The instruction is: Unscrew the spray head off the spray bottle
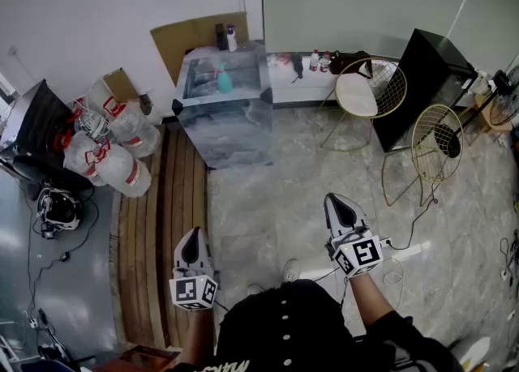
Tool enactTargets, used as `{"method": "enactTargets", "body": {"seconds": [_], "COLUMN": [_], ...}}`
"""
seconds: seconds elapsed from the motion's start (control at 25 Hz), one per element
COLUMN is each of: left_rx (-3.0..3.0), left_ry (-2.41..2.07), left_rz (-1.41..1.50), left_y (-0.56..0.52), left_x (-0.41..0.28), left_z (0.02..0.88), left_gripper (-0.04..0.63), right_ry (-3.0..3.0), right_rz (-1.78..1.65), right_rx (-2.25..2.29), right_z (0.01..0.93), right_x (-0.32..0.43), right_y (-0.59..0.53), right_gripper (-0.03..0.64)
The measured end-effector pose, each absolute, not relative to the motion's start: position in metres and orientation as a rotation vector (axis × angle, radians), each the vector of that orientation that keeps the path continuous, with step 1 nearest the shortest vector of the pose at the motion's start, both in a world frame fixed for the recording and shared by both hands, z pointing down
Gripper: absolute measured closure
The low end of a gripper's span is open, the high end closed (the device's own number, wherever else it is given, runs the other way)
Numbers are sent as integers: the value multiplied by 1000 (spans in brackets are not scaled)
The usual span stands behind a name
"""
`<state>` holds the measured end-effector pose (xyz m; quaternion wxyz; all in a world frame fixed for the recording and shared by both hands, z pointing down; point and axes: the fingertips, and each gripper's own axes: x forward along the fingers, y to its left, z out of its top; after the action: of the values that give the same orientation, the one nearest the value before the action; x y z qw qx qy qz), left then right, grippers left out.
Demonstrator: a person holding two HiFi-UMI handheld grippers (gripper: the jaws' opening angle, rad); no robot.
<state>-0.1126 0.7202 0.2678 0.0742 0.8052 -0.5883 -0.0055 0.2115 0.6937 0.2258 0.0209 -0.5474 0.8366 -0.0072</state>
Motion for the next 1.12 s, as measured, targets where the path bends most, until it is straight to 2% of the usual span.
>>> {"method": "enactTargets", "body": {"seconds": [0.56, 1.12], "left_rx": [2405, 2343], "left_ry": [-1782, -1885], "left_rz": [7, 12], "left_y": [702, 685], "left_x": [-101, -66], "left_z": [267, 263], "left_gripper": [571, 571], "right_ry": [2590, 2606], "right_rz": [0, -100], "right_rx": [-1625, -1559], "right_z": [222, 234], "right_x": [219, 282], "right_y": [675, 638], "right_gripper": [604, 604]}}
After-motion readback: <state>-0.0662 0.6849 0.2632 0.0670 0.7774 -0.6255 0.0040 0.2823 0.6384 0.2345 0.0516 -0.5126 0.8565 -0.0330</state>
